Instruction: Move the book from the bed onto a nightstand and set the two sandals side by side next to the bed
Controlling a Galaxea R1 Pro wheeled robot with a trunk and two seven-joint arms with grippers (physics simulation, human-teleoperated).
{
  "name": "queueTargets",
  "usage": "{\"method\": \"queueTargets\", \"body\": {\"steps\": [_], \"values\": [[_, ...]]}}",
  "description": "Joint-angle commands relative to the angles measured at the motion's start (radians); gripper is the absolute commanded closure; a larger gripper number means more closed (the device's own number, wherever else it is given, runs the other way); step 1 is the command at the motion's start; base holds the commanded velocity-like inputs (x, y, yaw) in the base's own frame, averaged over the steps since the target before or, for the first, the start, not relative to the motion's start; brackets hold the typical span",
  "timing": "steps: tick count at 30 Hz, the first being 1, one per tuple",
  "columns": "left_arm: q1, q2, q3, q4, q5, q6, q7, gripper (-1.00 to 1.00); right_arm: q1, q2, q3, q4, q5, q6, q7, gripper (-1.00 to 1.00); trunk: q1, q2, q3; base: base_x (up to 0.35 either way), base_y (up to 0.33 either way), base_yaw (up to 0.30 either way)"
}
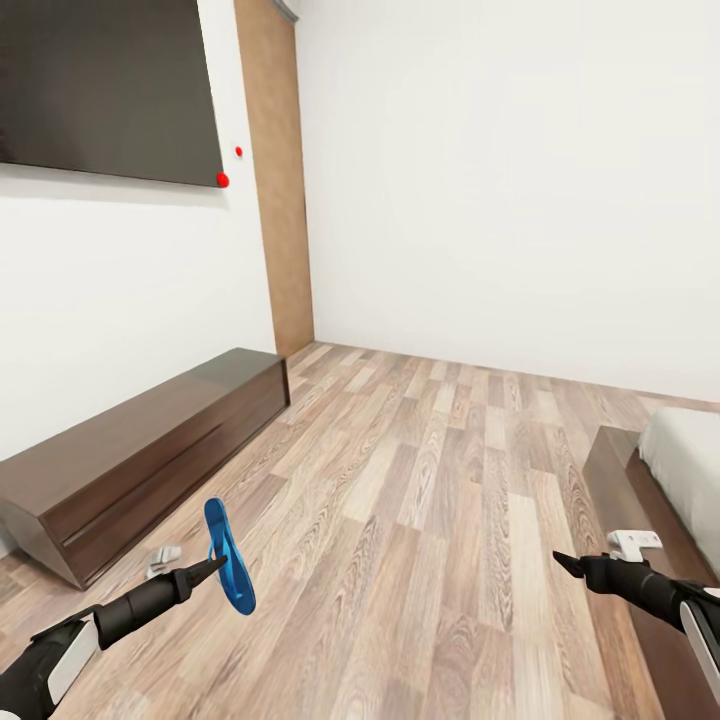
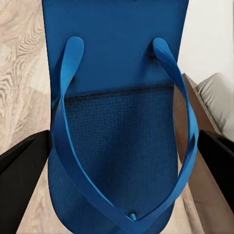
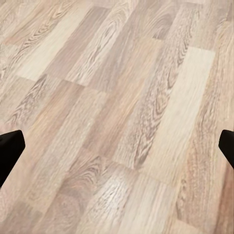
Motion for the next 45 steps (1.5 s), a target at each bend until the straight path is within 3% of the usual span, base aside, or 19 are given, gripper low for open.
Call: {"method": "queueTargets", "body": {"steps": [1, 10, 33, 38, 39, 43, 45], "values": [[0.000, 0.000, 0.001, 0.000, 0.005, 0.010, -0.003, 1.00, -0.001, 0.000, -0.001, -0.001, -0.001, 0.006, 0.004, -1.00, -0.001, 0.000, 0.003, 0.000, 0.000, 0.000], [0.000, 0.000, 0.001, 0.000, 0.004, 0.009, -0.003, 1.00, -0.001, 0.001, 0.000, -0.001, 0.001, 0.002, 0.004, -1.00, -0.005, 0.003, 0.038, 0.000, 0.000, 0.000], [0.000, -0.004, -0.001, 0.001, 0.005, 0.009, 0.000, 1.00, -0.001, 0.002, -0.001, 0.011, -0.001, -0.004, 0.004, -1.00, -0.093, 0.164, 0.110, 0.000, 0.000, 0.000], [0.000, -0.012, -0.001, 0.024, 0.004, 0.009, 0.005, 1.00, -0.001, 0.002, -0.001, 0.099, 0.002, -0.005, 0.003, -1.00, -0.112, 0.199, 0.125, 0.000, 0.000, 0.000], [0.000, -0.013, -0.001, 0.031, 0.001, 0.007, 0.007, 1.00, -0.001, 0.002, -0.001, 0.130, 0.003, -0.006, 0.003, -1.00, -0.116, 0.206, 0.129, 0.000, 0.000, 0.000], [0.000, -0.020, 0.000, 0.121, -0.082, -0.018, 0.062, 1.00, -0.001, 0.003, 0.000, 0.277, 0.010, -0.070, 0.001, -1.00, -0.132, 0.234, 0.141, 0.000, 0.000, 0.000], [0.000, -0.020, 0.000, 0.204, -0.133, -0.109, 0.080, 1.00, -0.001, 0.003, 0.000, 0.327, 0.009, -0.149, 0.002, -1.00, -0.139, 0.248, 0.147, 0.000, 0.000, 0.000]]}}
